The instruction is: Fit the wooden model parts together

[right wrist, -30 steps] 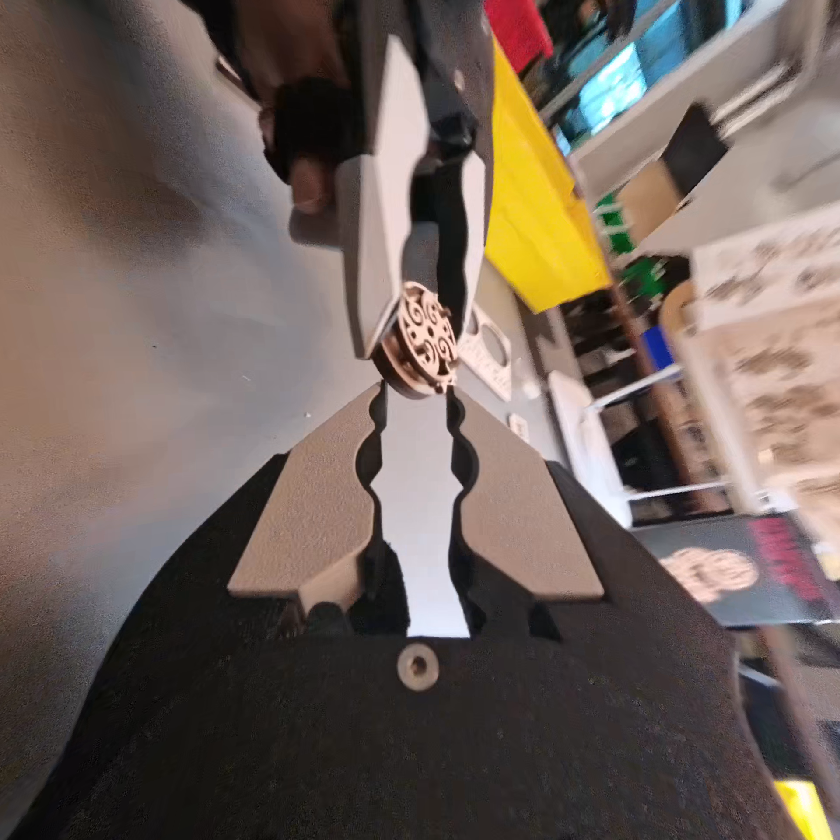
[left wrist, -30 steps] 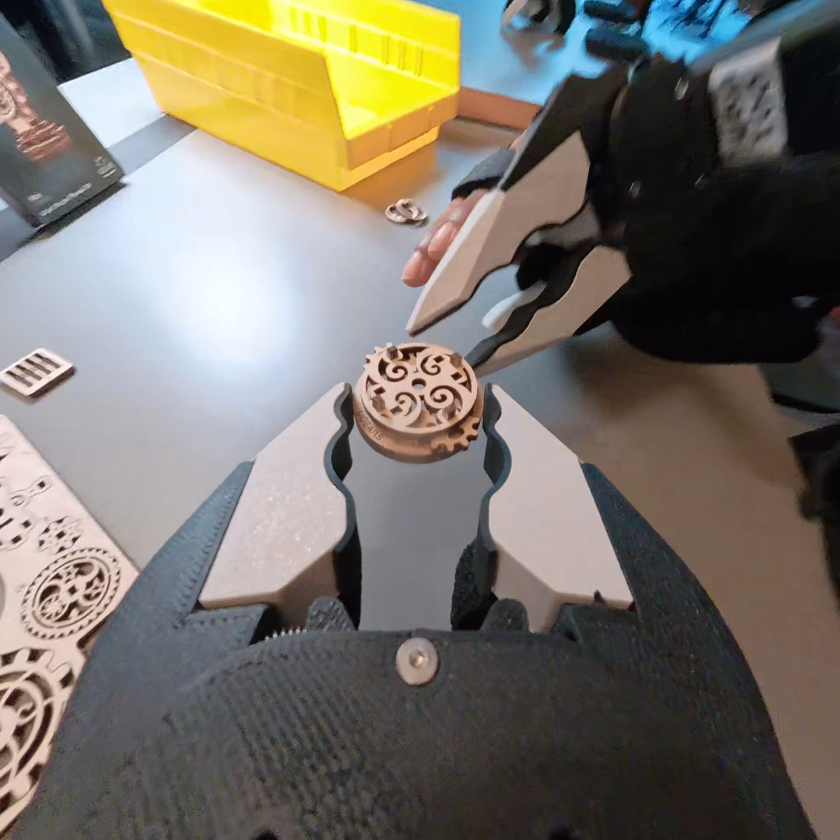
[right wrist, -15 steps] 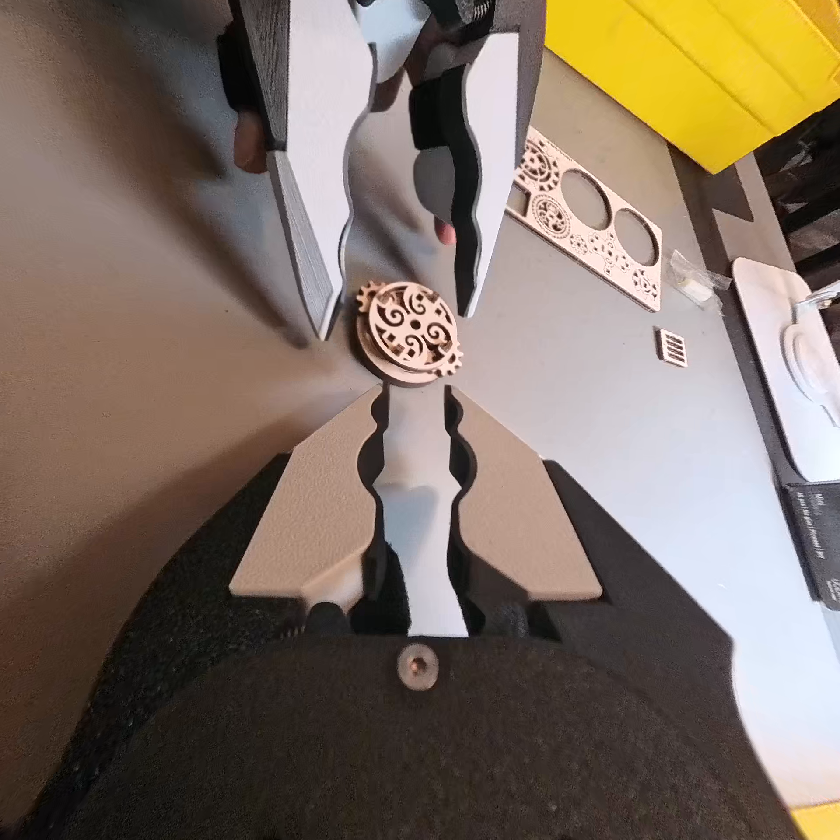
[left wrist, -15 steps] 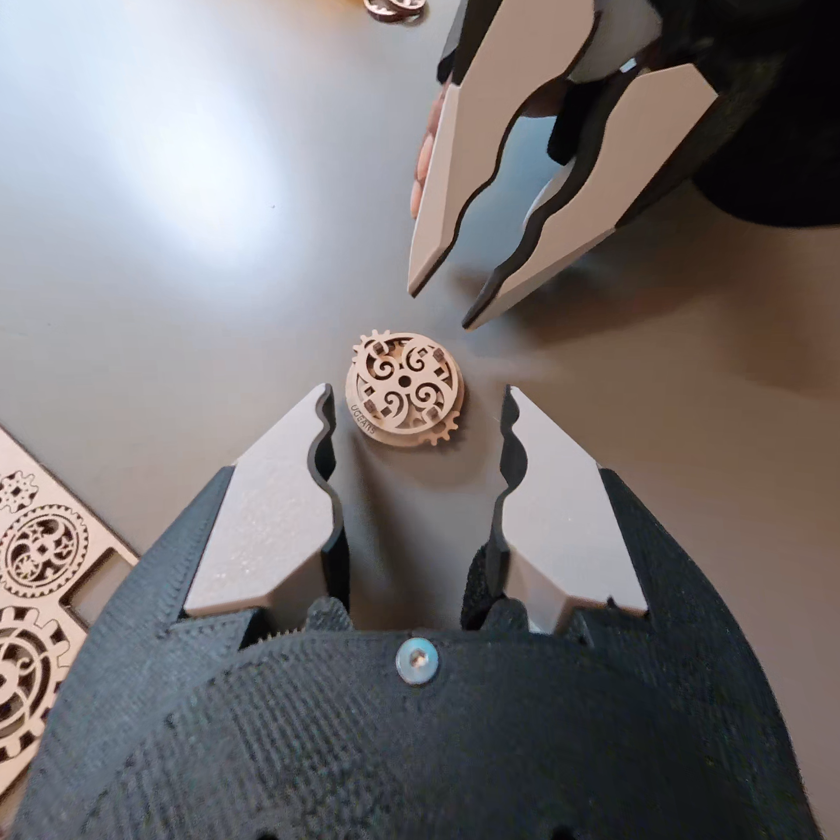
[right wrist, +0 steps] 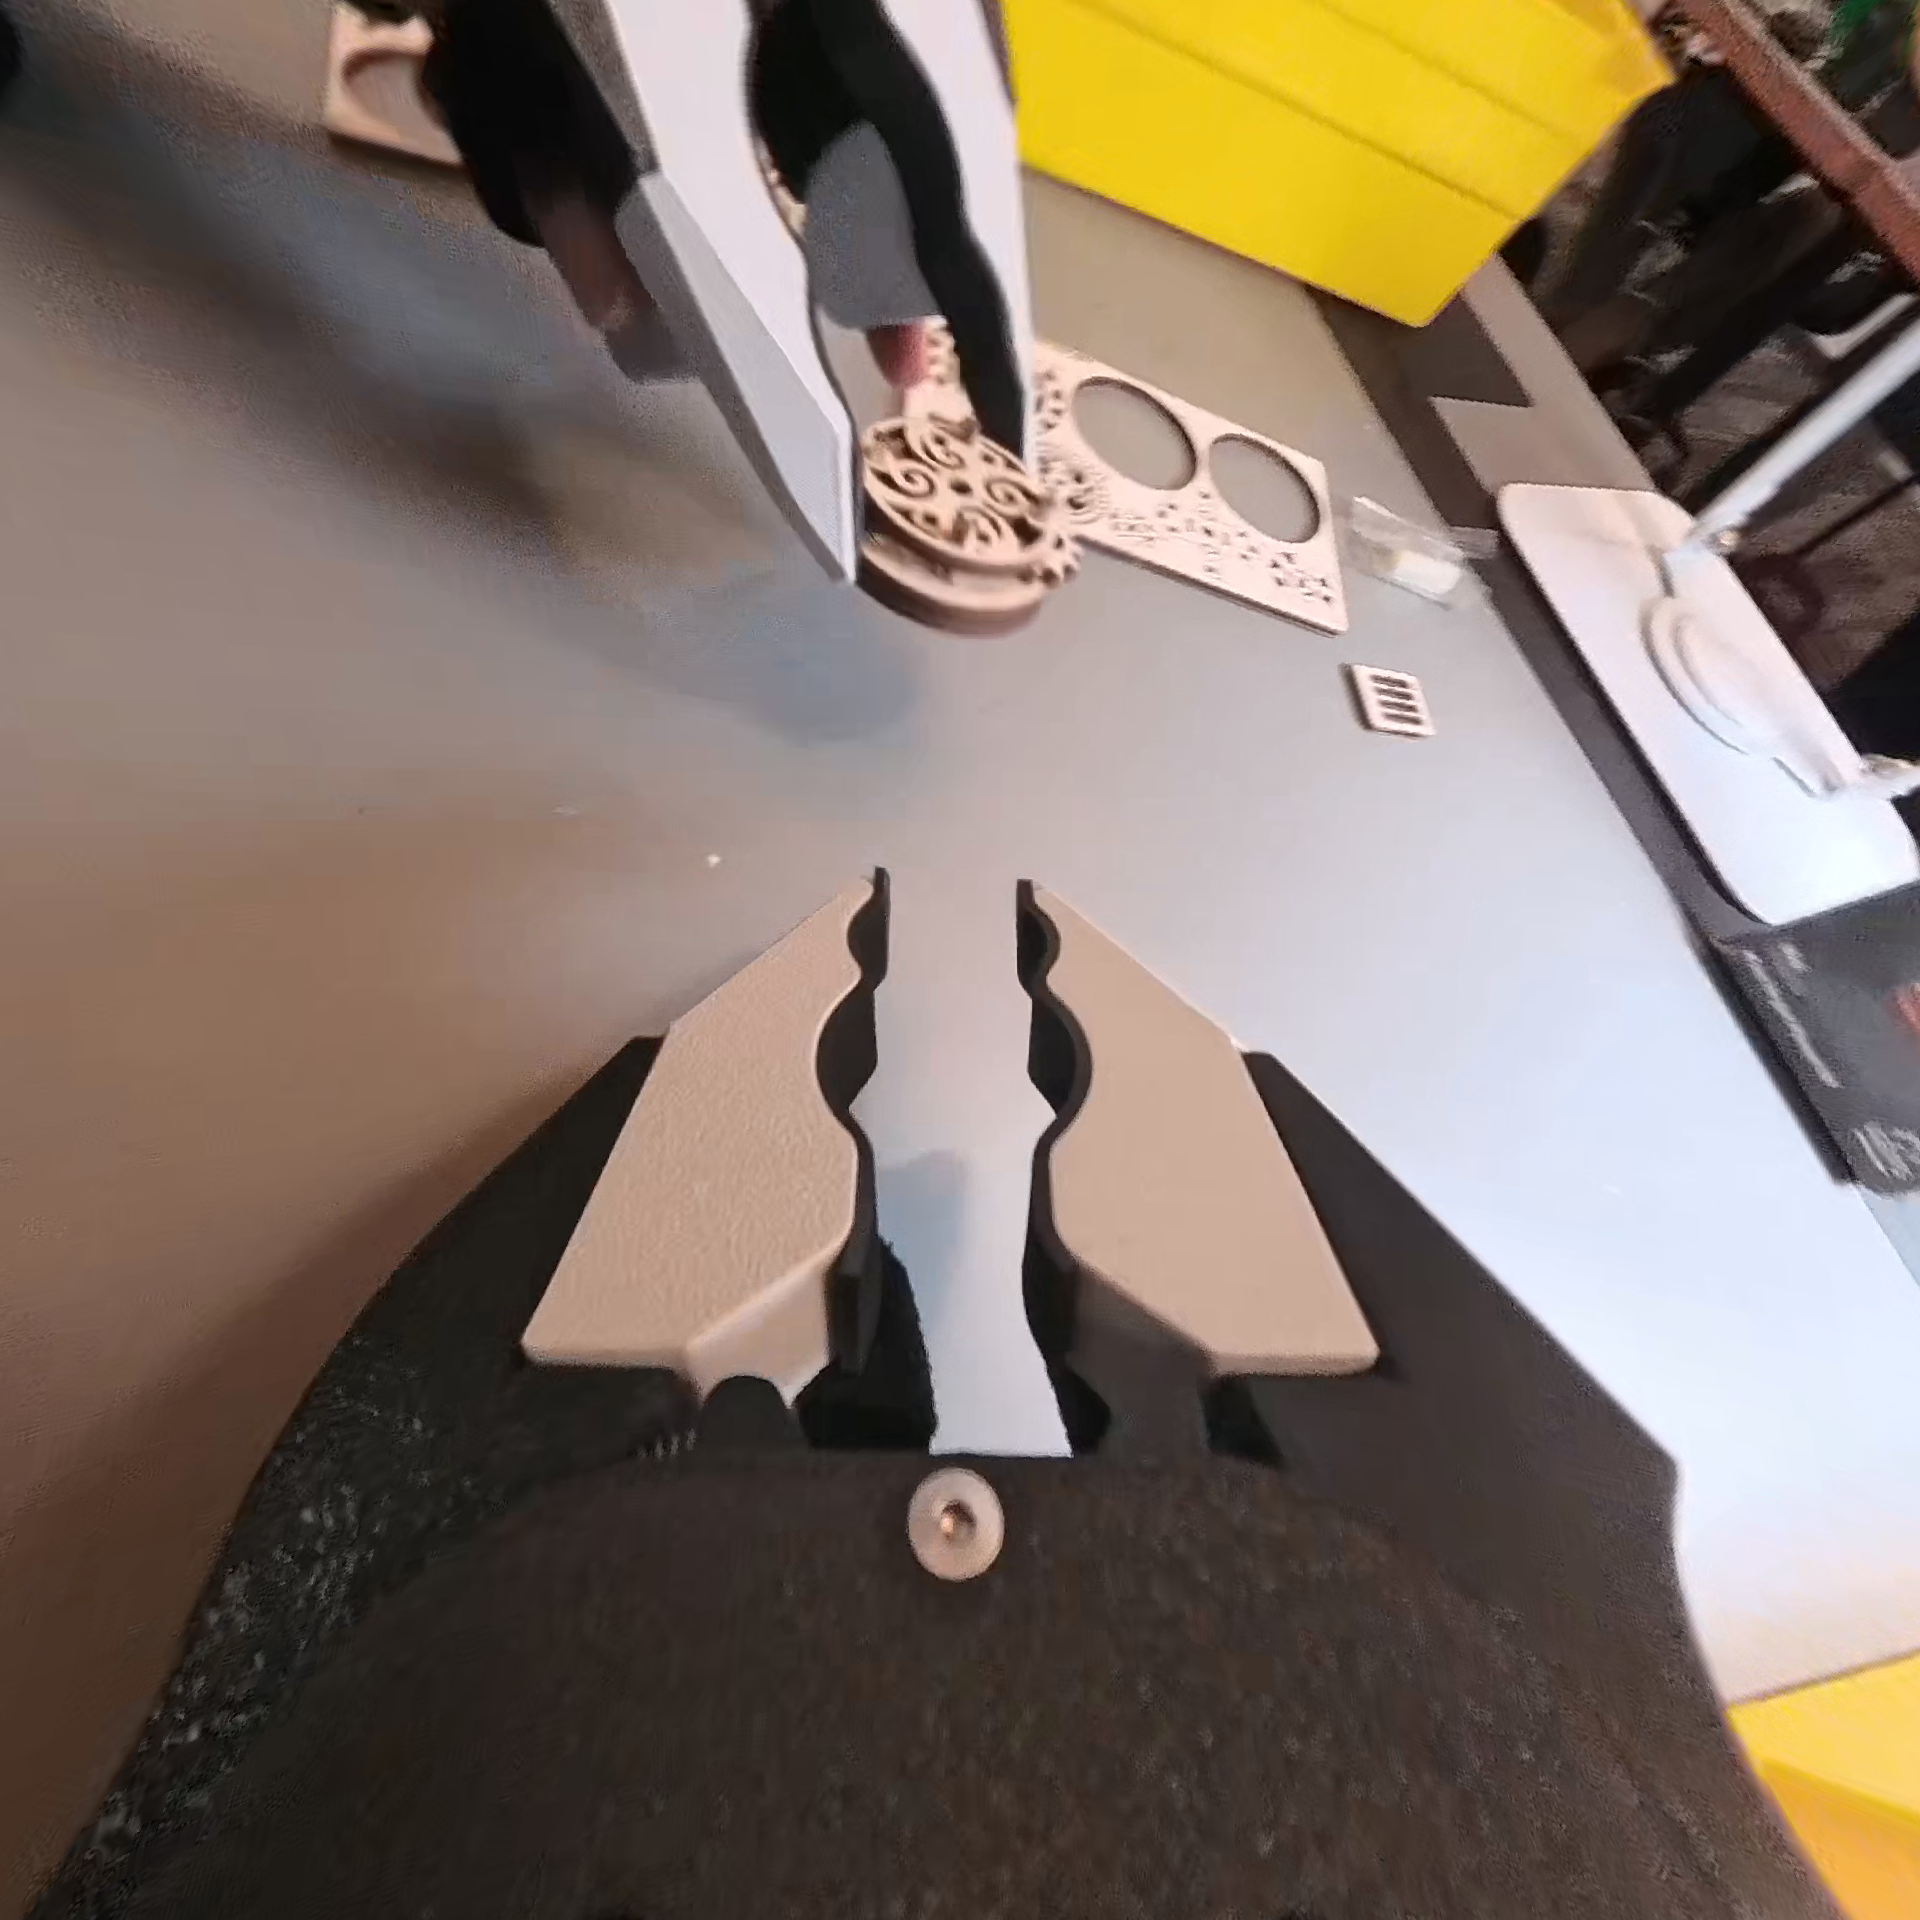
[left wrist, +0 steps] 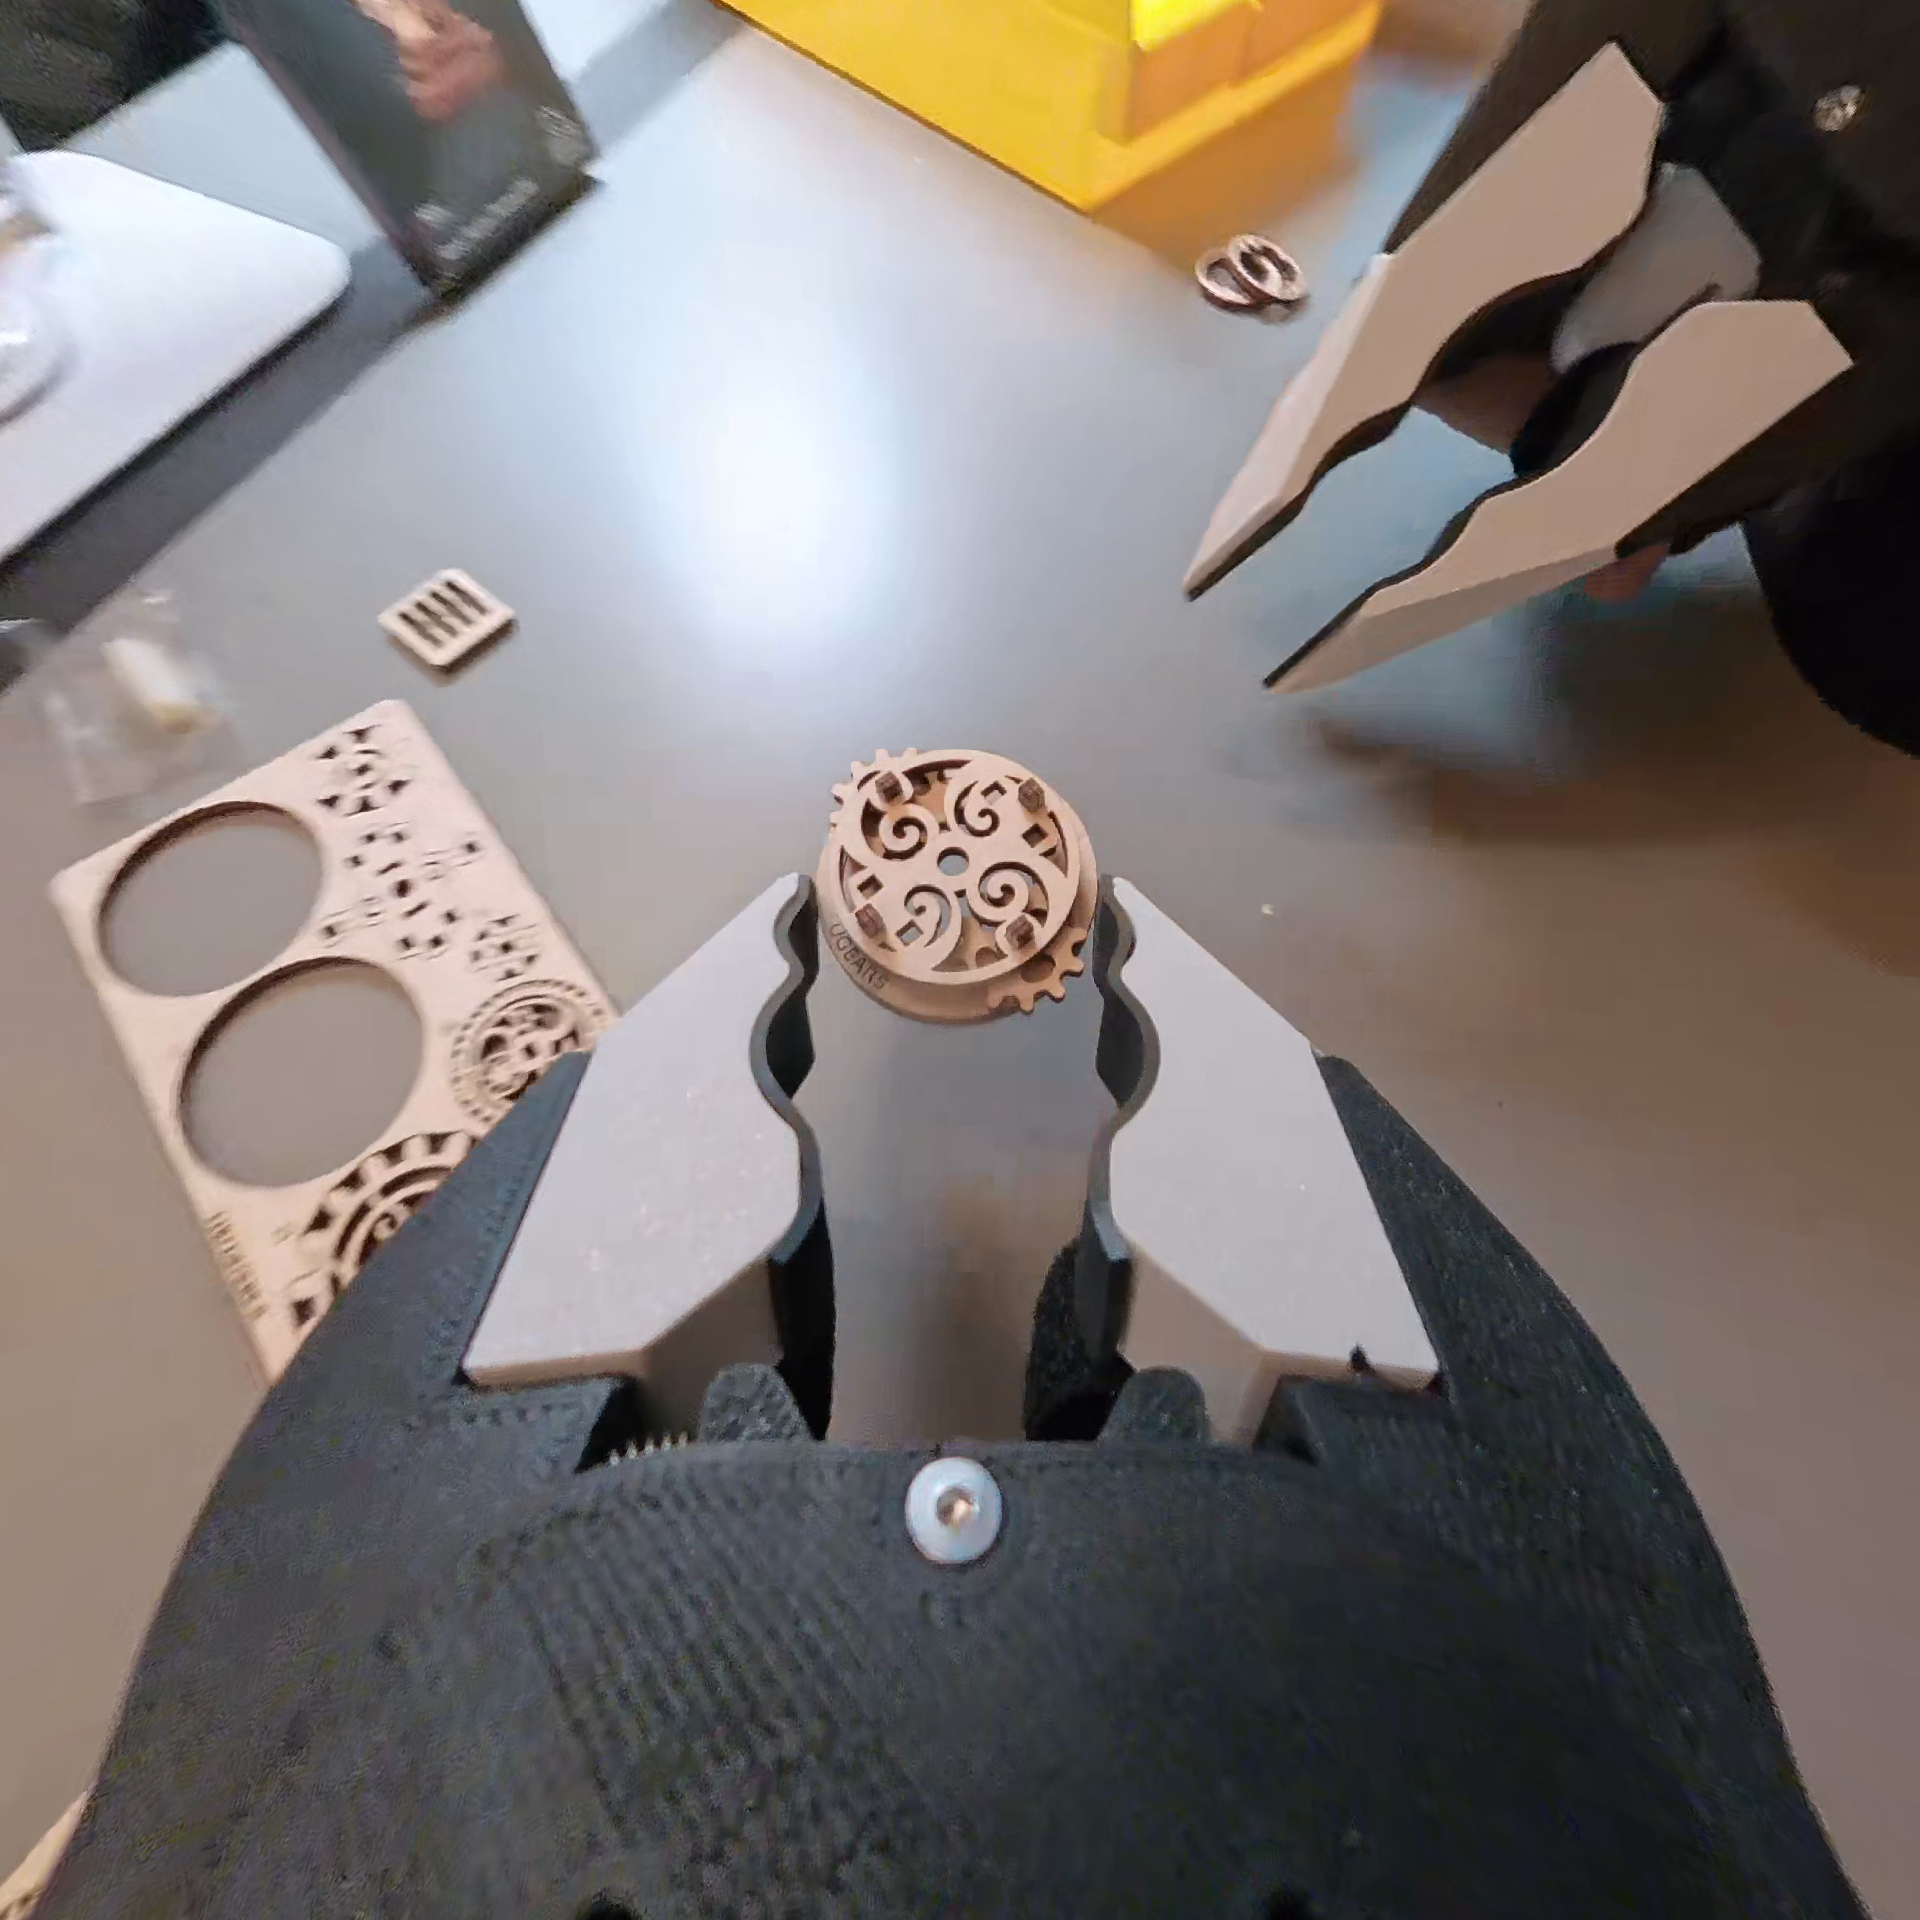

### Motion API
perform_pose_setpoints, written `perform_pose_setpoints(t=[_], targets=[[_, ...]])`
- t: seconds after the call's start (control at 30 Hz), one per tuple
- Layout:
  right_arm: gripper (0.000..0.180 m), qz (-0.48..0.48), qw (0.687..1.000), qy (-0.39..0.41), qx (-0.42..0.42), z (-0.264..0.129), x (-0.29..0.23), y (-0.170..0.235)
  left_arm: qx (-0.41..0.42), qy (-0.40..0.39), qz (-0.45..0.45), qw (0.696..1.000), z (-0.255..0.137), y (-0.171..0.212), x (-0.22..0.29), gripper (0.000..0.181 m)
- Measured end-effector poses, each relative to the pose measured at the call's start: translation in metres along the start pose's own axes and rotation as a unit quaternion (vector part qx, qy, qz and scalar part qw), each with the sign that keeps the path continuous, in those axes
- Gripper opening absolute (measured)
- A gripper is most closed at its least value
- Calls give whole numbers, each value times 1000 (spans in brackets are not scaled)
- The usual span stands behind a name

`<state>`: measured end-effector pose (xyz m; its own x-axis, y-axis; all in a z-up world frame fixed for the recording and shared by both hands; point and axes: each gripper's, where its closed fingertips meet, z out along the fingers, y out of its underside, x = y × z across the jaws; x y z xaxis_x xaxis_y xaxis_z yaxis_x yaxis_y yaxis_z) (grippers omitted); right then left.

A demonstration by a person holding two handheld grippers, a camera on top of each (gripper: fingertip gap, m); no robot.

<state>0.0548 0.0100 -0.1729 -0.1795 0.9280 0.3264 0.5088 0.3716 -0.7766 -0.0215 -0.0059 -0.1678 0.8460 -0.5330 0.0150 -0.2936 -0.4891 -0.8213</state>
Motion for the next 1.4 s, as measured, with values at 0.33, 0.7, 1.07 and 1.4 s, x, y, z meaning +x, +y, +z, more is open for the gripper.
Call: perform_pose_setpoints(t=[0.33,0.7,1.07,1.4], targets=[[22,110,982,132,81,-30,65,-4,10,-52,15,998,-3,-1,-19,52],[21,117,985,110,64,-16,55,0,-41,19,12,999,35,13,22,52],[22,125,990,68,19,8,62,-5,-49,136,-12,989,28,18,70,57],[24,99,993,60,27,17,78,-52,-22,136,13,990,14,8,63,40]])
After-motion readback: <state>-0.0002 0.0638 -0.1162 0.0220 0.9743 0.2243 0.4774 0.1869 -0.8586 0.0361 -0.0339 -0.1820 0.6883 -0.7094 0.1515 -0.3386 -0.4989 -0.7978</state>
